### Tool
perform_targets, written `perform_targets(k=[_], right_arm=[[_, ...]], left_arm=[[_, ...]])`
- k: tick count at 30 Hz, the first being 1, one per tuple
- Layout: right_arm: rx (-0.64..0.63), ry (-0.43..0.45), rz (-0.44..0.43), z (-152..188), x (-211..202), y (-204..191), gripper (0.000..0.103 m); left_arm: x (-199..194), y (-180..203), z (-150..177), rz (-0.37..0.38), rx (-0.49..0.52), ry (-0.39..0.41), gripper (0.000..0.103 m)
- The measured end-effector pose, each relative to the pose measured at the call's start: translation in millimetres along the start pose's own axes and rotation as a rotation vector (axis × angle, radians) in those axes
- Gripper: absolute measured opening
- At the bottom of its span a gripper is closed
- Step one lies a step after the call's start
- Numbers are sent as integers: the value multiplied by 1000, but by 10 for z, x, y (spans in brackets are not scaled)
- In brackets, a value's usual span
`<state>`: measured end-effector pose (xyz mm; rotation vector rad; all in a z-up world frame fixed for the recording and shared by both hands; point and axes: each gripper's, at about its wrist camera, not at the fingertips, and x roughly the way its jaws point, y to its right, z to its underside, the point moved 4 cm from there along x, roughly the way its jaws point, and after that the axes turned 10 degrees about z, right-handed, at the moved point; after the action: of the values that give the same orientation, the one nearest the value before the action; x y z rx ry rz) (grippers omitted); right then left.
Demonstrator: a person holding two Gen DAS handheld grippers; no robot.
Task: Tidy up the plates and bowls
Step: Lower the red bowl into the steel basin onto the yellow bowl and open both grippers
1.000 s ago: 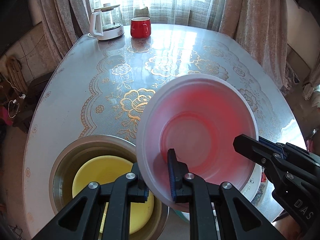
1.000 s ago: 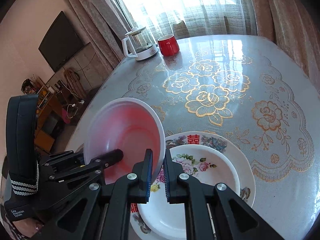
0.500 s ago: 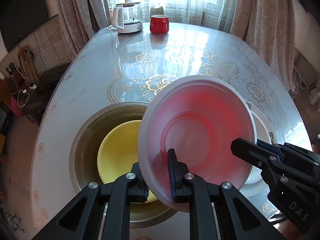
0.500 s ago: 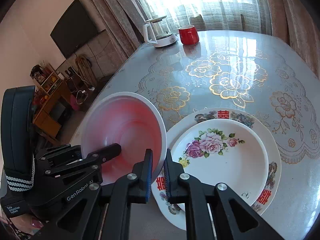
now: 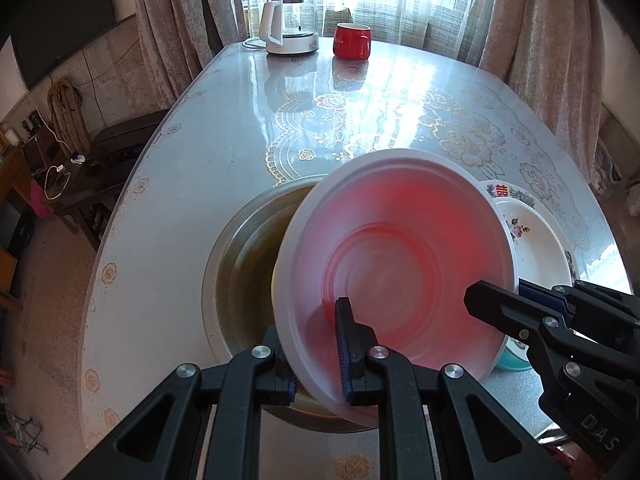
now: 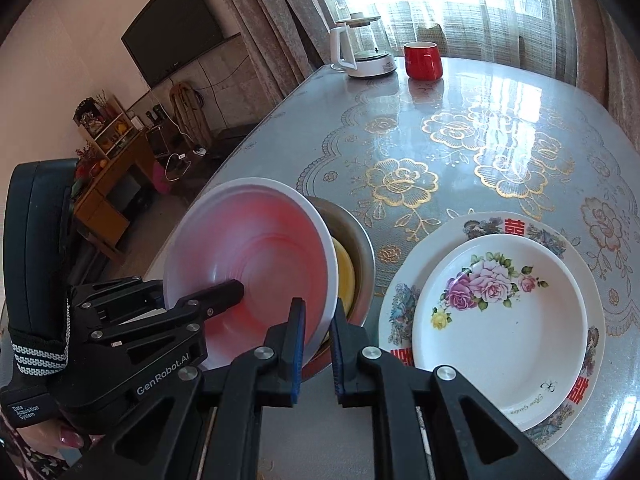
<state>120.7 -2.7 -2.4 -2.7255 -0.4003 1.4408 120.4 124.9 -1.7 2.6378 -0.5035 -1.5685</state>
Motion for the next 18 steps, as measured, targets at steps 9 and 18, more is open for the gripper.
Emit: perform_targets(k=[9,18], right_arm=[[0,-41,35,57,182,-82,14],[3,-36,90,99,248,-123,15]], left_arm=[[185,-191,-32,95,-8,-21,16],[335,-233,-93,141,14,-24,16]])
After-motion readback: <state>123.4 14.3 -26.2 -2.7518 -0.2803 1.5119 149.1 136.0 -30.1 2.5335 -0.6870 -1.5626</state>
